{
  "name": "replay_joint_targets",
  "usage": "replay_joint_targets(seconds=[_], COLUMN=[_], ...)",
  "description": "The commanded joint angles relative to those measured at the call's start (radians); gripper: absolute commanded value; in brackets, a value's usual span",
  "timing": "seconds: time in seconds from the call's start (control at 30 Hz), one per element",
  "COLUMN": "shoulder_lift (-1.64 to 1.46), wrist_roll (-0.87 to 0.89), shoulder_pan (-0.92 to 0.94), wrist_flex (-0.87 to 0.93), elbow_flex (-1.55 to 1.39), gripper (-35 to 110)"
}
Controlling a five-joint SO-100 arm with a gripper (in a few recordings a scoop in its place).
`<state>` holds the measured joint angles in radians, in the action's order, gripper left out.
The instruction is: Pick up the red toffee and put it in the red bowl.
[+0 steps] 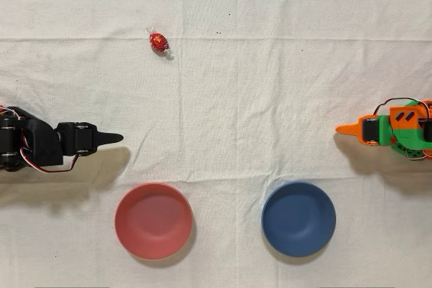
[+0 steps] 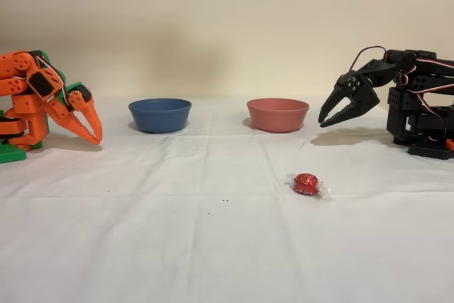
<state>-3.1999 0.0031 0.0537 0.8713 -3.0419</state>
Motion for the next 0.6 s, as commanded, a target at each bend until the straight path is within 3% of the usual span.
replay_joint_targets(seconds=[0.0,0.57], shoulder_lift=[-0.017,-0.017], wrist_roll=[-0.026,-0.046], shoulder_pan=[0.014,0.015], wrist_flex=[0.014,-0.011], elbow_flex=[-0.021,-0.021], gripper=[1,0])
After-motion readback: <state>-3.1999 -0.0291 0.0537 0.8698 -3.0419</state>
